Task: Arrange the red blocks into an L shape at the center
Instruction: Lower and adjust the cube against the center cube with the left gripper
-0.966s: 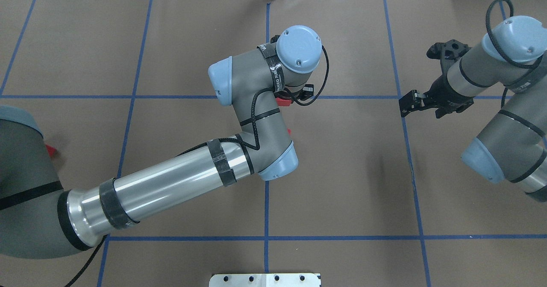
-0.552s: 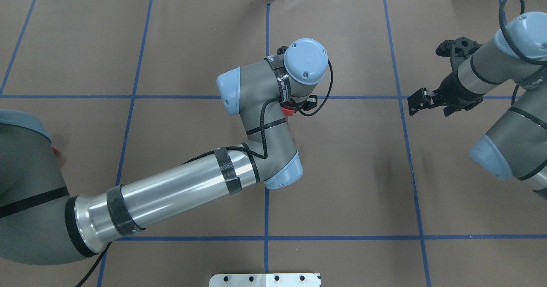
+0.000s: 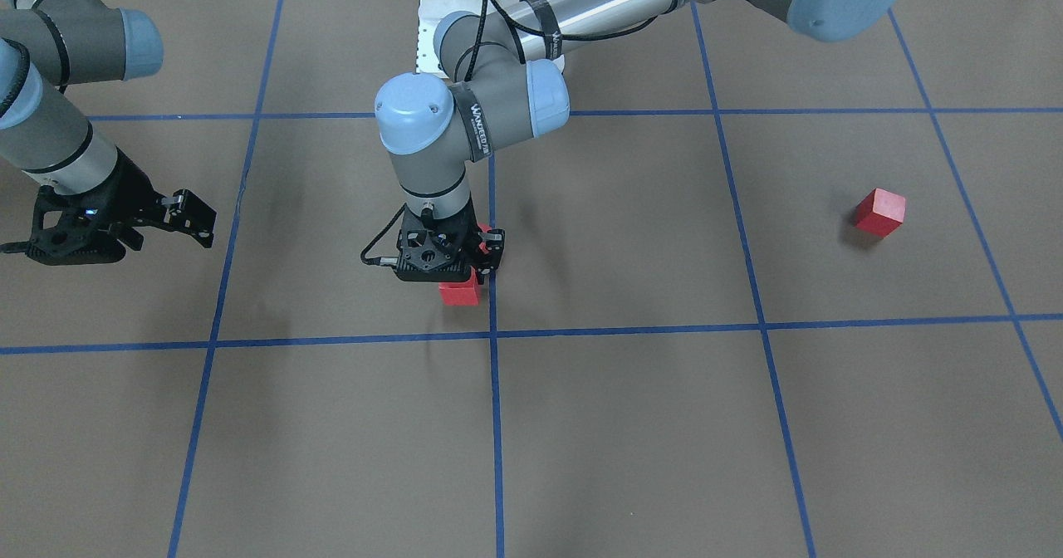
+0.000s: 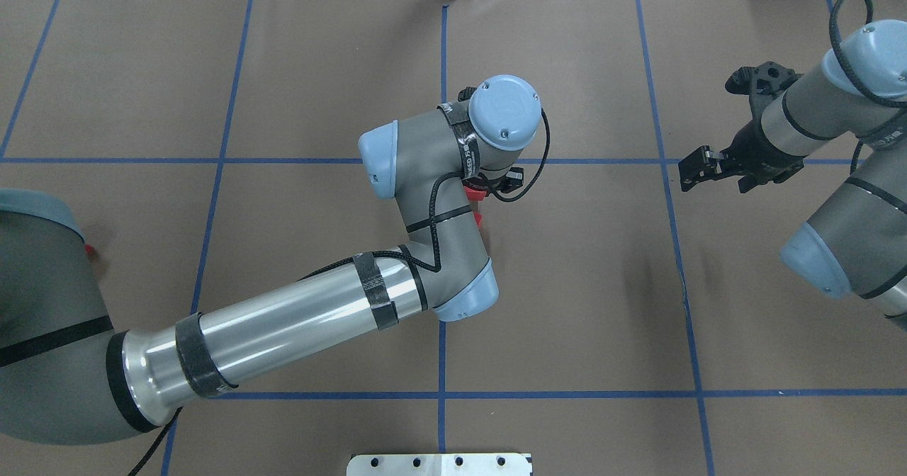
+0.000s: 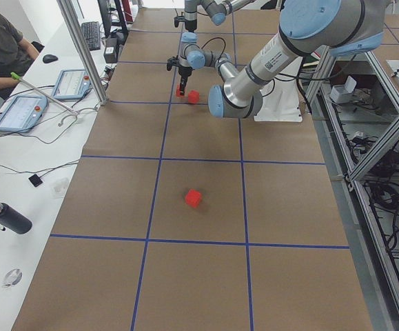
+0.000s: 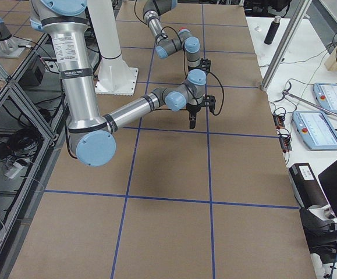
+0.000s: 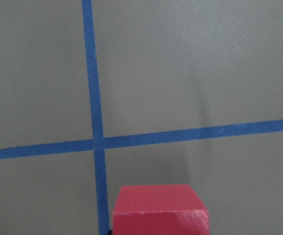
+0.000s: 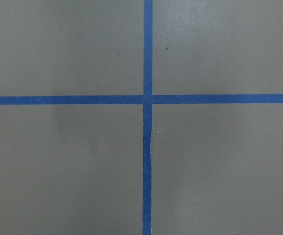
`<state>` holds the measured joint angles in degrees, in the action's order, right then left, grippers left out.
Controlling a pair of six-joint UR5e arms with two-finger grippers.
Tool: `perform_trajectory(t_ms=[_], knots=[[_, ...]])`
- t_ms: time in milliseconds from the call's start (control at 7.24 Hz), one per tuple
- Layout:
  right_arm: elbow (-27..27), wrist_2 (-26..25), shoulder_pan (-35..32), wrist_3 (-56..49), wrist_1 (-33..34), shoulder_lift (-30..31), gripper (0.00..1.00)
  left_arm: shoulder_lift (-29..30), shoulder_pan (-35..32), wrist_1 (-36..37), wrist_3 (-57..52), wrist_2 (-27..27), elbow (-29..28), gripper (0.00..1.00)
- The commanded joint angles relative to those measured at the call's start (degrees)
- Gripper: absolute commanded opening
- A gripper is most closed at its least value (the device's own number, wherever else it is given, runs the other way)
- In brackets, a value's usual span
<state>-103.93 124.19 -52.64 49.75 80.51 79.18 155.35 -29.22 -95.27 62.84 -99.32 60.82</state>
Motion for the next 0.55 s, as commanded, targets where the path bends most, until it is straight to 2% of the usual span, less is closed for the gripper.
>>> perform_trajectory(t_ms=[0,138,414], knots=[[0.1,0.0,0.0,0.0,0.0,-0.1,1.00,-0.3,0.0,0.1,0.0,-0.5,0.1,0.00],[0.1,0.0,0.1,0.0,0.0,-0.1,1.00,-0.4,0.0,0.1,0.1,-3.5,0.1,0.00],[0.2,-0.1,0.2,0.0,0.0,-0.1,1.00,-1.0,-0.1,-0.1,0.1,-4.8,0.3,0.00]])
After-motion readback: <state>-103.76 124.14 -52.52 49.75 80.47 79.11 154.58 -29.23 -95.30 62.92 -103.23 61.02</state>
